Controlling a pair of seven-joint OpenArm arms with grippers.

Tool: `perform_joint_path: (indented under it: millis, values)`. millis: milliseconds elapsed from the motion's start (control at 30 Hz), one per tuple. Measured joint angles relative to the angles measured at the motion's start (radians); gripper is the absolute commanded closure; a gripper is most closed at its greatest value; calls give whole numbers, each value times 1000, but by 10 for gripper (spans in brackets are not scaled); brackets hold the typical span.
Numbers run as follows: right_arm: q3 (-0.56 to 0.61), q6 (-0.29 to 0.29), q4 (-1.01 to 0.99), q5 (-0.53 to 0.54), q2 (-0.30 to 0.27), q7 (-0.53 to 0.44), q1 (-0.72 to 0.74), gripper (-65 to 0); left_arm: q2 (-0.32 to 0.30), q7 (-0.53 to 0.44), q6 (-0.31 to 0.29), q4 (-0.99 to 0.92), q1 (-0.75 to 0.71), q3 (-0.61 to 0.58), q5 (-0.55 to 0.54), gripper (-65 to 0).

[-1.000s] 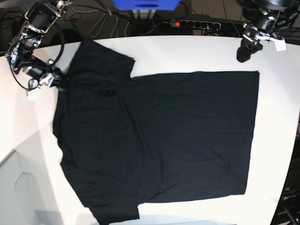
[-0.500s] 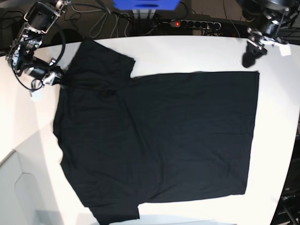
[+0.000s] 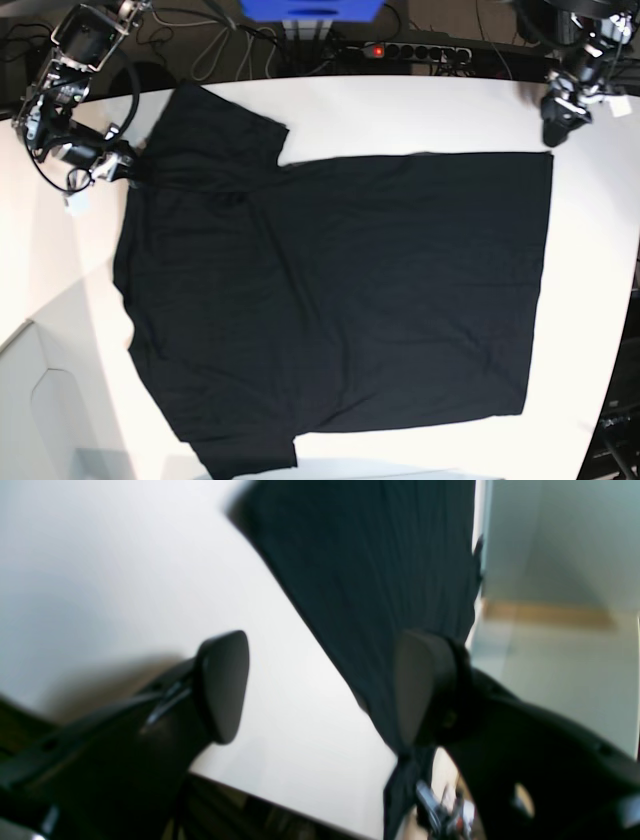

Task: Fold the T-shirt properly
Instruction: 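Close both grippers on the shirt's shoulder-edge corners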

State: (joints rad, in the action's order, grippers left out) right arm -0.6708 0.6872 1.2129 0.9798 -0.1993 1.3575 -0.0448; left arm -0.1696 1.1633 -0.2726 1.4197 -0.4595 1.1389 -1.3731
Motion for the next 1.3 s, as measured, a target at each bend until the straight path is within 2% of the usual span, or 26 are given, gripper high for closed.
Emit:
perform_joint_path:
  millis: [167,467,700,867,1067,1300]
  values:
    - [0,0,0,0,0,-2,0,0,-47,-4,0,-26,6,34,1,-437]
    - [0,0,0,0,0,-1,-1,0,-55,-5,7,-106,58,41,1,-437]
    - [0,0,0,0,0,-4,-1,0,-52,3,6,-157,159,42,170,-437]
    - [0,0,0,0,0,-3,-1,0,-49,1,6,-157,208,28,237,-437]
    - [0,0,0,0,0,-1,-1,0,-50,-8,6,-177,259,-55,241,-437]
    - [0,0,0,0,0,1,0,0,-65,-5,-8,-315,330,-60,182,-437]
